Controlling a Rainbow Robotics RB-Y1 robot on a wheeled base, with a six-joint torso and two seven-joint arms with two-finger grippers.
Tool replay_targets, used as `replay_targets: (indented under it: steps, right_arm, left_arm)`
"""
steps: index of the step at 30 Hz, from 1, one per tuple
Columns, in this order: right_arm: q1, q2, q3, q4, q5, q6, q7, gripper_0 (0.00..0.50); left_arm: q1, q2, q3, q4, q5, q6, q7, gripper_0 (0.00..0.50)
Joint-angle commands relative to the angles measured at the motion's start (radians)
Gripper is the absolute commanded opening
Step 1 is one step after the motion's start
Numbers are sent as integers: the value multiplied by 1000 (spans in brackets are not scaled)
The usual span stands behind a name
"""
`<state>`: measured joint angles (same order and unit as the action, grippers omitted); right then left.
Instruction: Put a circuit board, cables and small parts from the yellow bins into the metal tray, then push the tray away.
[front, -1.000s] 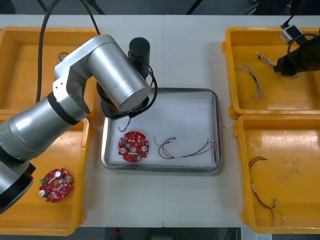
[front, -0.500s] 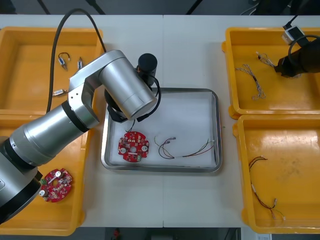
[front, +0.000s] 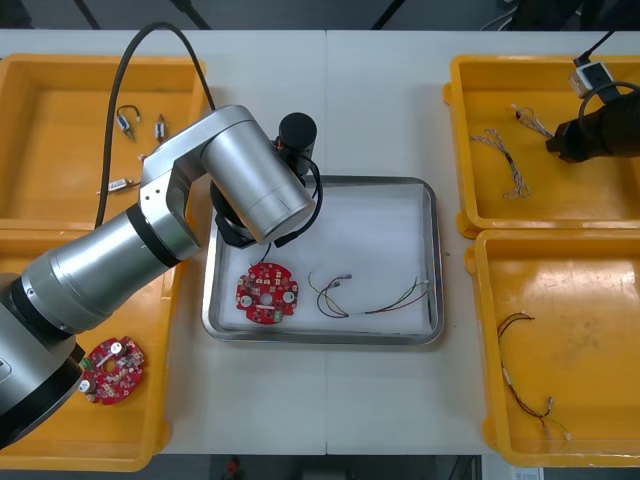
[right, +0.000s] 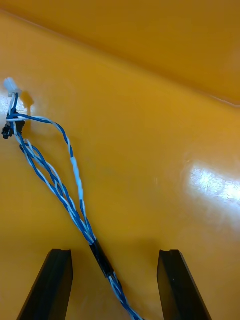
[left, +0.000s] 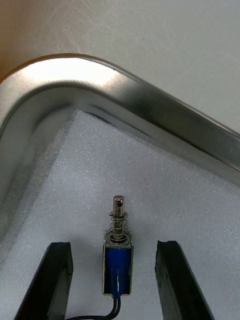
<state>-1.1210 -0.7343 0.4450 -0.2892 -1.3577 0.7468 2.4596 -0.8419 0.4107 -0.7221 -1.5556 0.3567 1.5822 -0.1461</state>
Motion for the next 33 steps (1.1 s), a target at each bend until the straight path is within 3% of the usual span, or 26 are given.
replay_targets:
  steps: [1, 3, 4, 6, 7, 8, 10, 15, 16, 21, 28, 33]
  right_arm:
    - [29, 4, -23, -1, -12, -7, 19, 425]
    - [30, 6, -25, -1, -14, -7, 18, 350]
    - [33, 6, -25, -1, -14, -7, 16, 249]
    - [33, 6, -25, -1, -15, -7, 13, 136]
    - [35, 6, -25, -1, -15, -7, 10, 42]
    - [35, 6, -25, -1, -15, -7, 7, 0]
    - [36, 4, -25, -1, -14, -7, 7, 0]
    - [35, -4, -25, -1, -15, 19, 12, 0]
    - [35, -4, -25, -1, -15, 19, 12, 0]
    - [35, -27, -26, -27, -14, 55, 30, 0]
    - [33, -71, -29, -123, 29, 109, 42, 0]
    - [35, -103, -86, -189, 117, 200, 42, 0]
  left_arm:
    - [-3, 7, -7, -38, -4, 1, 14, 500]
    - [-6, 14, 6, -61, 8, 21, 14, 500]
    - [-11, 20, 21, -81, 24, 38, 11, 500]
    - [-19, 31, 47, -110, 58, 68, 7, 500]
    - [-25, 37, 64, -130, 82, 87, 7, 500]
    - [-31, 46, 82, -150, 104, 104, 5, 500]
    - [-34, 53, 99, -166, 117, 114, 3, 500]
    - [-63, 119, 211, -251, 255, 193, -20, 500]
    - [-63, 119, 211, -251, 255, 193, -20, 500]
    - [-91, 186, 351, -304, 407, 260, -23, 500]
    - [-135, 275, 480, -247, 571, 278, -9, 500]
    - [-171, 327, 521, -150, 642, 283, -7, 500]
